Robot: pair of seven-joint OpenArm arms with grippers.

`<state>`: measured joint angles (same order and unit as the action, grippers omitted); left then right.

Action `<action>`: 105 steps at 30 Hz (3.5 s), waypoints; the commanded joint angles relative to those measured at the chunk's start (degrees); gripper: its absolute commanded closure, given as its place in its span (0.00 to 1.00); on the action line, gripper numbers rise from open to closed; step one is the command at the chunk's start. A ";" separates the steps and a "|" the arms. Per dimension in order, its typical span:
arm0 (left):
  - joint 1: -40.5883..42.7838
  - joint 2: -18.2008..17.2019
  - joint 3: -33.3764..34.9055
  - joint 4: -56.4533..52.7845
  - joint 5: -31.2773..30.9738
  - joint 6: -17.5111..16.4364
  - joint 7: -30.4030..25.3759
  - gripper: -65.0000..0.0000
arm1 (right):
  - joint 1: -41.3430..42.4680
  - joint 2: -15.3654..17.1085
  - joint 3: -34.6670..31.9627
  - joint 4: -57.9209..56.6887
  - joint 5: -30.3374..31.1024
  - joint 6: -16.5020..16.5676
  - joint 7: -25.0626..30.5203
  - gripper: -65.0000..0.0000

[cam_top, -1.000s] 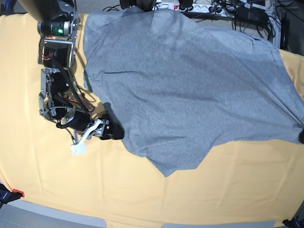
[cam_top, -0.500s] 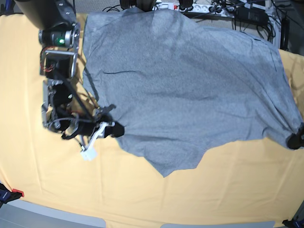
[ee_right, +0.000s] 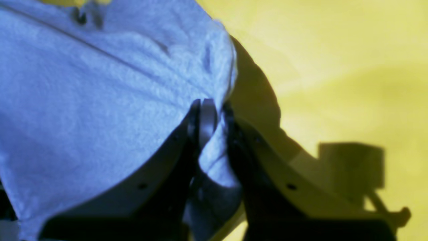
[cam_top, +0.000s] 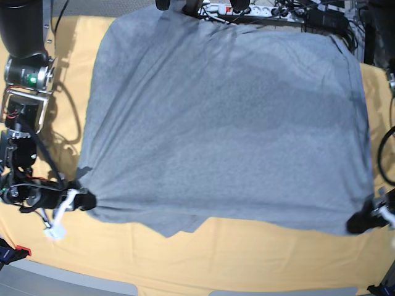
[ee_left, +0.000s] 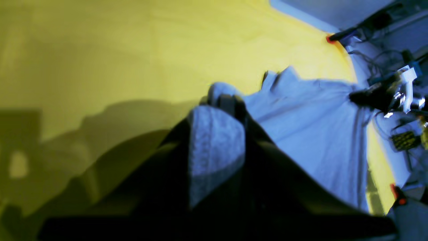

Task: Layout the t-shirt on the table in an organized manner, then fold the t-shirt properly
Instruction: 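Pull the hem corners apart with both grippers to stretch the shirt, then lay the stretched hem down and open both grippers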

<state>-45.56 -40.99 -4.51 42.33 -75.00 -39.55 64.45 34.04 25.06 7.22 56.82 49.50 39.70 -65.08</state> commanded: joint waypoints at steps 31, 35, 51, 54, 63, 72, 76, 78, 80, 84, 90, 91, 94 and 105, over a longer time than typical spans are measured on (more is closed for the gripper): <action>-16.04 11.65 18.21 0.72 44.89 -0.45 -38.77 1.00 | 1.73 6.54 0.26 0.87 -9.53 0.30 15.34 1.00; -16.04 11.63 22.43 0.72 49.27 4.15 -42.80 1.00 | 1.81 6.51 0.26 0.87 -9.55 0.30 17.09 1.00; -7.48 9.53 23.56 0.68 50.75 17.84 -39.80 0.33 | 1.51 6.01 0.26 0.87 -21.33 -4.11 18.80 0.39; -7.63 7.28 23.56 0.68 49.70 17.75 -37.11 0.33 | 1.88 6.97 0.26 0.87 -20.79 -4.20 18.78 0.39; -7.63 2.91 23.56 0.68 35.50 12.76 -31.01 0.33 | 2.69 3.17 0.26 0.87 -4.35 0.30 14.01 0.40; -7.28 4.00 23.45 0.68 29.18 9.73 -23.98 0.33 | 2.73 -9.03 0.20 0.87 -21.90 -3.26 22.95 0.40; -7.28 4.00 23.45 0.68 29.22 9.75 -23.82 0.33 | 2.82 -10.43 0.13 0.87 -30.21 -9.64 28.76 0.40; -7.15 3.98 23.45 0.68 29.22 9.75 -23.78 0.33 | 2.78 -10.43 0.15 0.87 -33.62 -14.36 28.06 0.40; -6.95 4.04 23.45 0.68 29.14 9.75 -23.82 0.33 | 2.73 -9.97 0.15 0.87 -33.59 -15.15 24.68 0.40; -6.99 4.00 23.45 0.68 25.70 6.99 -22.38 0.33 | 2.64 -7.23 0.15 0.87 -20.17 -3.02 16.70 0.48; -6.97 3.96 23.45 0.68 18.05 -0.45 -10.49 0.34 | 2.25 -1.79 0.15 1.03 1.46 0.30 0.55 0.49; -6.97 3.91 23.45 0.70 15.87 -0.45 -8.79 0.34 | 1.79 -0.85 0.17 1.42 4.81 0.30 -1.09 0.49; -6.99 3.23 23.45 1.14 7.63 -0.45 -5.60 0.34 | -0.63 1.60 0.22 5.62 10.88 0.30 -5.60 0.49; -6.64 -0.39 11.65 1.95 -6.21 -0.45 11.50 0.34 | -21.62 7.76 0.87 33.18 15.32 0.30 -13.64 0.49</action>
<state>-50.19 -40.36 7.66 43.51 -80.03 -39.59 77.06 10.90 31.59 7.44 89.25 63.90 39.68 -79.59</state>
